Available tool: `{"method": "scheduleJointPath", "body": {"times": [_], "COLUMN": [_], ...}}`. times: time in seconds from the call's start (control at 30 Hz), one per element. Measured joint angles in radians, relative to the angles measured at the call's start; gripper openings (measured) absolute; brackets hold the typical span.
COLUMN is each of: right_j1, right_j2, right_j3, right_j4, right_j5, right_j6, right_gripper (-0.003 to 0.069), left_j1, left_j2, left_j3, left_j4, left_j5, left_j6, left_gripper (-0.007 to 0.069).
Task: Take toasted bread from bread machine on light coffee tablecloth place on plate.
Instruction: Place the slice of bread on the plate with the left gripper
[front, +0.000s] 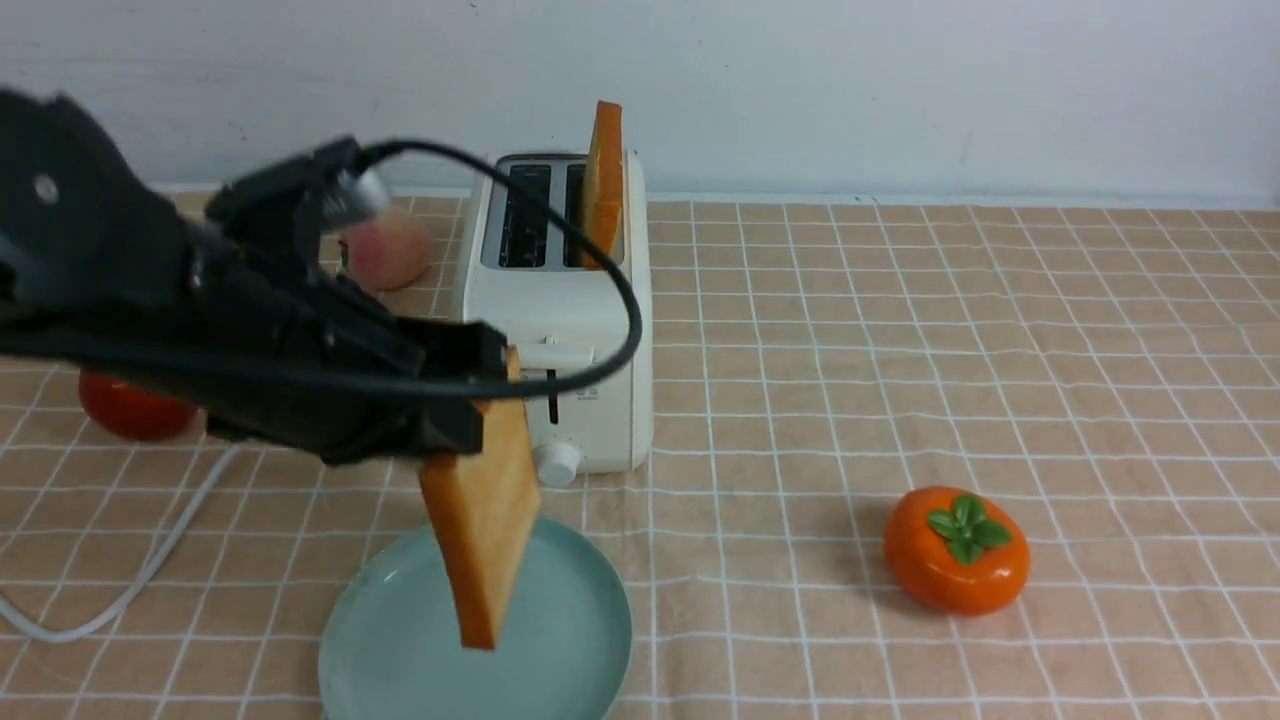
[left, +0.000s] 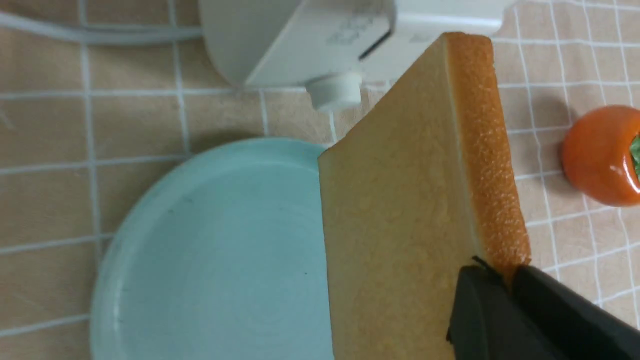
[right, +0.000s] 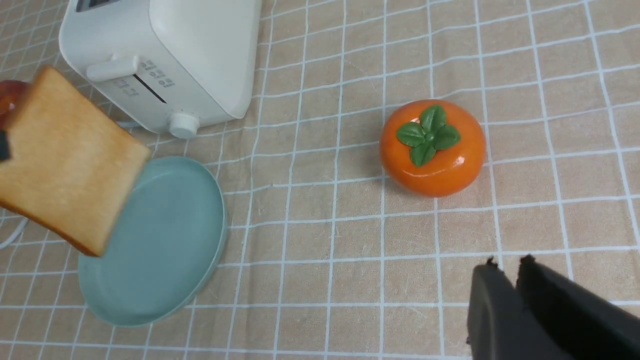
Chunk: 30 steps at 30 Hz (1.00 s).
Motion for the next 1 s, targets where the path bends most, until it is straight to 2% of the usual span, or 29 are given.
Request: {"method": "scheduleJointPath", "body": {"times": [0.1, 0.2, 0.33, 0.57, 0.8, 0.9, 1.0], "right_j1": [0.0, 0.0, 0.0, 0.0, 0.0, 0.0, 0.0], "right_j2": [0.0, 0.0, 0.0, 0.0, 0.0, 0.0, 0.0], "right_j3": [0.0, 0.0, 0.0, 0.0, 0.0, 0.0, 0.0], "right_j4": [0.0, 0.0, 0.0, 0.001, 0.001, 0.001, 0.006], "right_j5": [0.007, 0.008, 0.008, 0.012, 0.017, 0.018, 0.018], "right_j6": [0.0, 0.0, 0.0, 0.0, 0.0, 0.0, 0.0], "right_gripper": [0.0078, 0.0083, 0.0087, 0.0095, 0.01, 0.0104, 0.0108], "left_j1": [0.0, 0.0, 0.0, 0.0, 0.0, 0.0, 0.0], "left_j2": [0.0, 0.0, 0.0, -0.006, -0.007, -0.006, -0.003], "left_j3": [0.106, 0.151, 0.205, 0.287, 0.347, 0.352, 0.354], "left_j4": [-0.175, -0.315, -0.451, -0.502, -0.502, -0.485, -0.454], "left_j5": [-0.116, -0.158, -0.202, -0.27, -0.297, -0.301, -0.286], "left_j6": [0.139, 0.262, 0.342, 0.369, 0.318, 0.314, 0.311], "left_gripper": [0.0024, 0.0024, 0.0024, 0.0024, 0.0034, 0.0083, 0.0166]}}
